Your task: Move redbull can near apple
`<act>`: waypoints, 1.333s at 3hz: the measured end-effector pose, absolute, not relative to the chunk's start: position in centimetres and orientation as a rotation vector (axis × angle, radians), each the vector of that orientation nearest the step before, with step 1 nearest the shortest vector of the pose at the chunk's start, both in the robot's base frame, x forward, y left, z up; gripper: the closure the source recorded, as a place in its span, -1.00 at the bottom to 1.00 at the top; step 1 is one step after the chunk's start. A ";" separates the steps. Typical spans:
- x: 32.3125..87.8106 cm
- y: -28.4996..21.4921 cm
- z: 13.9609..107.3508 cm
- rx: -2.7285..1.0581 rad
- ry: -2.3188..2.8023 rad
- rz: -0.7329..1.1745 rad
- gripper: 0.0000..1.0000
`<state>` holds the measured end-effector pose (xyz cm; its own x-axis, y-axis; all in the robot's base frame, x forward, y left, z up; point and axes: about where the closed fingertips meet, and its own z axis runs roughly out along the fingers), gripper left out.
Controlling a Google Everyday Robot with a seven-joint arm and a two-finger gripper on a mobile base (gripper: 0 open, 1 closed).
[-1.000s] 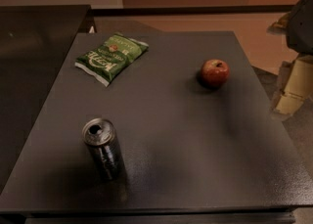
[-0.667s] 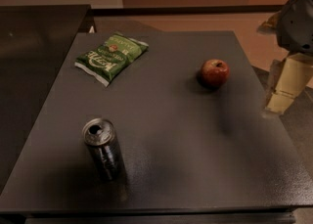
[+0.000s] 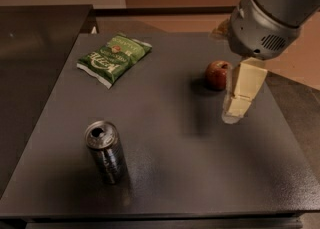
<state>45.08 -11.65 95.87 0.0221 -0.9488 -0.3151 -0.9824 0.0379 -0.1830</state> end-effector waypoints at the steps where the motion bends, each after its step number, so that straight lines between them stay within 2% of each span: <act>1: 45.4 -6.4 94.5 -2.064 1.851 0.246 -1.00; 3: 43.6 2.5 91.1 -2.264 1.610 0.535 -1.00; 4: 41.7 5.4 89.9 -2.364 1.500 0.646 -1.00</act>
Offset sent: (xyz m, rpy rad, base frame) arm -0.0003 0.1521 -0.0530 0.1701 0.1818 0.3820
